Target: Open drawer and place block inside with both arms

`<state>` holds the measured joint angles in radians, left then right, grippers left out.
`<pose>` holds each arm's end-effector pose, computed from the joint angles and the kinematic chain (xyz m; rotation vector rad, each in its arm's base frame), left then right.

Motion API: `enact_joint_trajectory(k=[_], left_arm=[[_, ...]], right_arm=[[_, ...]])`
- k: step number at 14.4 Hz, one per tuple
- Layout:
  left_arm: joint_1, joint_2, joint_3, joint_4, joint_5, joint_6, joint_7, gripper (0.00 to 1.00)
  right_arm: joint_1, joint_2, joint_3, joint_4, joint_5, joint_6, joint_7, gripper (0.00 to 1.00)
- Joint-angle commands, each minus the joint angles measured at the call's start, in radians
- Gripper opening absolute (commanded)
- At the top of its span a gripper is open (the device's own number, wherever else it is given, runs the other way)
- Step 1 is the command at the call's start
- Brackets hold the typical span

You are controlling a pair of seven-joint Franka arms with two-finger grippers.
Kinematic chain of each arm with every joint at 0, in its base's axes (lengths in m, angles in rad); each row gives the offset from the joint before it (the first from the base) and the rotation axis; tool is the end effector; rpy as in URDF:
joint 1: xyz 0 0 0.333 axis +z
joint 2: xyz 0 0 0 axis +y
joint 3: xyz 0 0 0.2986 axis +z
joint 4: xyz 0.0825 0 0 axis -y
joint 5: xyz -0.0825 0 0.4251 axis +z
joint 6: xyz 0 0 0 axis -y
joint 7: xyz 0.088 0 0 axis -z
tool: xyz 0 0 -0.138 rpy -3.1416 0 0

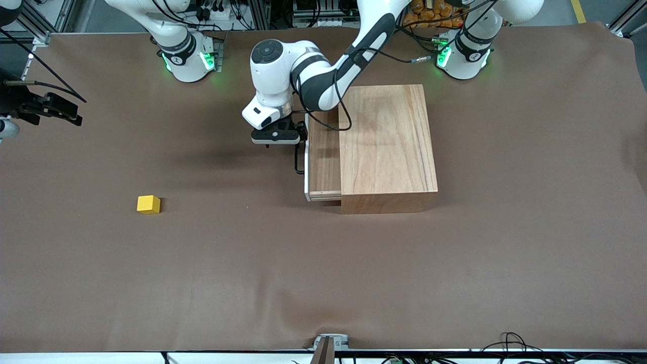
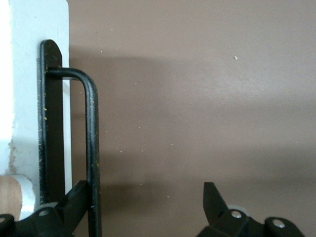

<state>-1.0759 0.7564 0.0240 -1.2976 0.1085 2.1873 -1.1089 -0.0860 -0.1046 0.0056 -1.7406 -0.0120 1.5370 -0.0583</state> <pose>0.3921 -0.6806 0.2446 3.0656 -0.0115 0.2436 0.5525 -0.0461 0.5472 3.1318 -0.0344 -0.1562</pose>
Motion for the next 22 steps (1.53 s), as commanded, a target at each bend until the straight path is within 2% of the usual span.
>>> enact_joint_trajectory(k=[1,9,12,18,22], left_arm=[[-0.027,0.035,-0.012,0.032,0.007,0.074,-0.031,1.00],[-0.053,0.037,-0.010,0.037,0.008,0.126,-0.020,1.00],[-0.055,0.037,-0.010,0.040,0.008,0.144,-0.025,1.00],[-0.053,0.000,-0.025,0.035,0.007,0.091,-0.026,1.00],[-0.041,-0.058,-0.021,0.035,-0.022,0.020,-0.025,1.00]], right_arm=[[0.015,0.005,-0.004,-0.010,0.013,0.018,-0.003,1.00],[0.015,0.013,-0.004,-0.046,0.015,0.064,-0.003,1.00],[0.011,0.011,-0.004,-0.097,0.015,0.115,-0.003,1.00],[0.011,0.010,-0.004,-0.261,0.015,0.305,-0.003,1.00],[0.011,0.014,-0.004,-0.397,0.014,0.495,-0.005,1.00]])
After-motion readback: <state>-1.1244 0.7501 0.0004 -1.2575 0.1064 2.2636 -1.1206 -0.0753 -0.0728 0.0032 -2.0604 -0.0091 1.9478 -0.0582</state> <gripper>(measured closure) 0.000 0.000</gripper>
